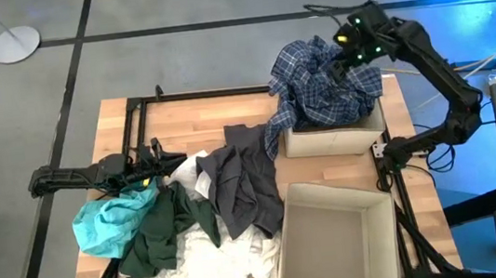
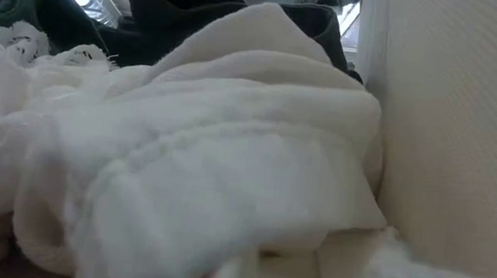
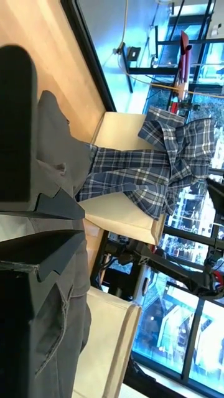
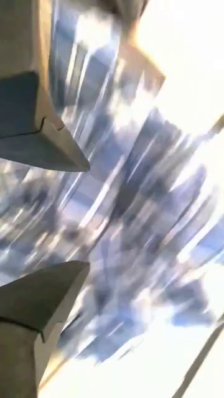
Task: Sort clothes
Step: Put the blue checkered long sleeve shirt into the top laundry organizer
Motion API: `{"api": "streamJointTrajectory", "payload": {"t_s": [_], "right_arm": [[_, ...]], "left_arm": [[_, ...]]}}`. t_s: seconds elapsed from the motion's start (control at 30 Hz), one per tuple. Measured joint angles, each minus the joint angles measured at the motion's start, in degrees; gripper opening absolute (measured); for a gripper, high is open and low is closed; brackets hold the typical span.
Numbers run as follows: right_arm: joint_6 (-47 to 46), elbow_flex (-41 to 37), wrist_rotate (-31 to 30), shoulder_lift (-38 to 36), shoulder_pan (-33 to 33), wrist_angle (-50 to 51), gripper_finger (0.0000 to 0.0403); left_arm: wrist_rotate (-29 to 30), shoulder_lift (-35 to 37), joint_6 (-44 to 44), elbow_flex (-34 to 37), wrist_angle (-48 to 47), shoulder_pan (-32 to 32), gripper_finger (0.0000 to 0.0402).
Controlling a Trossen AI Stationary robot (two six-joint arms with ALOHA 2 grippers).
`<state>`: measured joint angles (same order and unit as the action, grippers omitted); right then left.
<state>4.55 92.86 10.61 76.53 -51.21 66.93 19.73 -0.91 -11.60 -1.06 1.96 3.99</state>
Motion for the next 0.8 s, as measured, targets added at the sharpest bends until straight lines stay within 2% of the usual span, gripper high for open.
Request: {"api": "streamJointTrajectory", "payload": {"t_s": [0.13,0.23,0.37,0.5,0.6,0.8], "right_arm": [[0.74,0.13,7.83,-0.16,7.39,-7.24,0.0248],[3.45,0.13,7.35,1.43,15.68,-11.88,0.0244],[9.7,0.05,1.15,4.75,26.43,-16.93,0.0243],[14.58,0.09,-10.37,9.14,33.91,-19.4,0.0243],[15.85,2.0,-17.17,13.66,36.39,-16.94,0.0243],[10.89,6.91,-19.23,23.15,36.56,-7.01,0.0243]], "left_arm": [[0.35,0.0,0.43,0.0,0.02,0.0,0.0029],[1.19,0.0,0.61,0.0,0.02,0.0,0.0029],[1.98,0.0,0.68,-0.01,0.07,-0.01,0.0029],[2.0,0.0,0.68,-0.01,0.06,-0.02,0.0029],[2.01,0.0,0.68,-0.02,0.04,-0.02,0.0029],[2.0,0.0,0.68,-0.02,0.04,-0.02,0.0029]]}}
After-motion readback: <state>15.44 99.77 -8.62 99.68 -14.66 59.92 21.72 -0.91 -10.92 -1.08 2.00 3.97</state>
